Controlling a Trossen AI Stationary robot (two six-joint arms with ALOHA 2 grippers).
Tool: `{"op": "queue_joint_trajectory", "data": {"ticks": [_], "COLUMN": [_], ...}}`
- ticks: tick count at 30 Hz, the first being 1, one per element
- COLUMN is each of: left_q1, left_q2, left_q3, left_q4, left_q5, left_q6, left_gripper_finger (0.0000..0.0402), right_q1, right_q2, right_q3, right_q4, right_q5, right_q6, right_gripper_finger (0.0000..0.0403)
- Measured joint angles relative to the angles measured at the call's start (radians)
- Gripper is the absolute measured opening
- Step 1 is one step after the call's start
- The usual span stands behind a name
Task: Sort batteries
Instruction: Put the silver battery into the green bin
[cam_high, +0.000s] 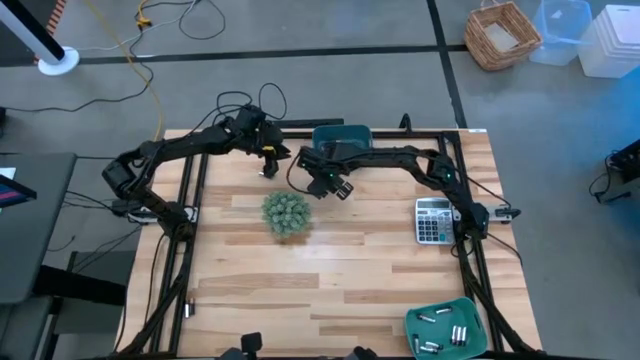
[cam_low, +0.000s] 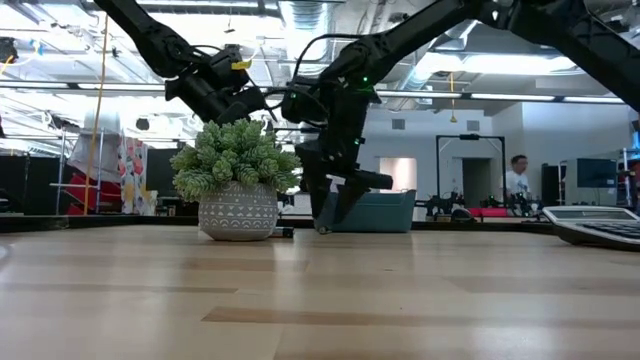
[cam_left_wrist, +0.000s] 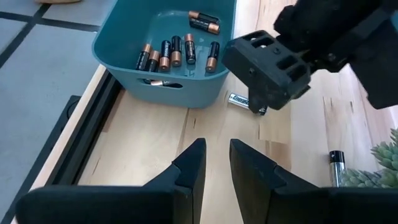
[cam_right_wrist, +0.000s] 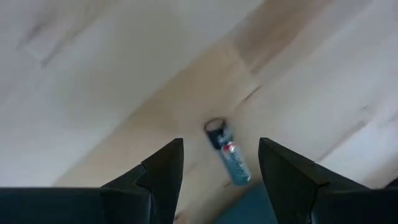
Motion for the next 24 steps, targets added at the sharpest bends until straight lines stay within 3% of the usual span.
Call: {"op": "queue_joint_trajectory", "data": {"ticks": [7,14,20,24], "left_q1": [0.000,0.000,0.000,0.000], "left_q2": [0.000,0.000,0.000,0.000], "left_q3": [0.000,0.000,0.000,0.000], "left_q4": [0.002,-0.005,-0.015,-0.014], "left_q5": [0.035,0.040,0.044,0.045], "left_q6": [0.011,0.010,0.010,0.010], "left_gripper_finger": [0.0067,0.0067,0.0067,0.0067], "right_q1": [-0.007,-0.015,-0.001,0.025], "right_q2": [-0.001,-0.001,0.020,0.005], "right_q3": [0.001,0.001,0.000,0.013], "right_q4": [0.023,0.032,0.067,0.078], "right_q5": [0.003,-0.007,0.004,0.073], "right_q6": [-0.042,-0.034,0.028,0.117], "right_gripper_finger": [0.0224,0.0193,0.0176,0.0172]}}
